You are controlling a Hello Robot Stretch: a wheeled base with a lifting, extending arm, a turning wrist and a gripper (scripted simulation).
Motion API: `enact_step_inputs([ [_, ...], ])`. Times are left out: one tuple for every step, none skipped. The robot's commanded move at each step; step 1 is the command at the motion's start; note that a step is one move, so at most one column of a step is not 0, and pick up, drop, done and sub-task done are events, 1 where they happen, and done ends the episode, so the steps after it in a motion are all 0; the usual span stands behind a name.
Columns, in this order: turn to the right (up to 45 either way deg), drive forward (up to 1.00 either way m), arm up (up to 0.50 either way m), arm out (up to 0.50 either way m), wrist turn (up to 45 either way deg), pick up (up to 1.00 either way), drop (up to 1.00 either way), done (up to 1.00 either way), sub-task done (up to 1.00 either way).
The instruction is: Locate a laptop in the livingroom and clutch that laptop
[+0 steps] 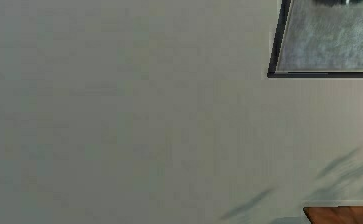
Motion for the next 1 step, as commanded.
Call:
enact_step_inputs([
  [0.0, 0.00, 0.00, 0.00, 45.0, 0.00, 0.00, 0.00, 0.00],
])
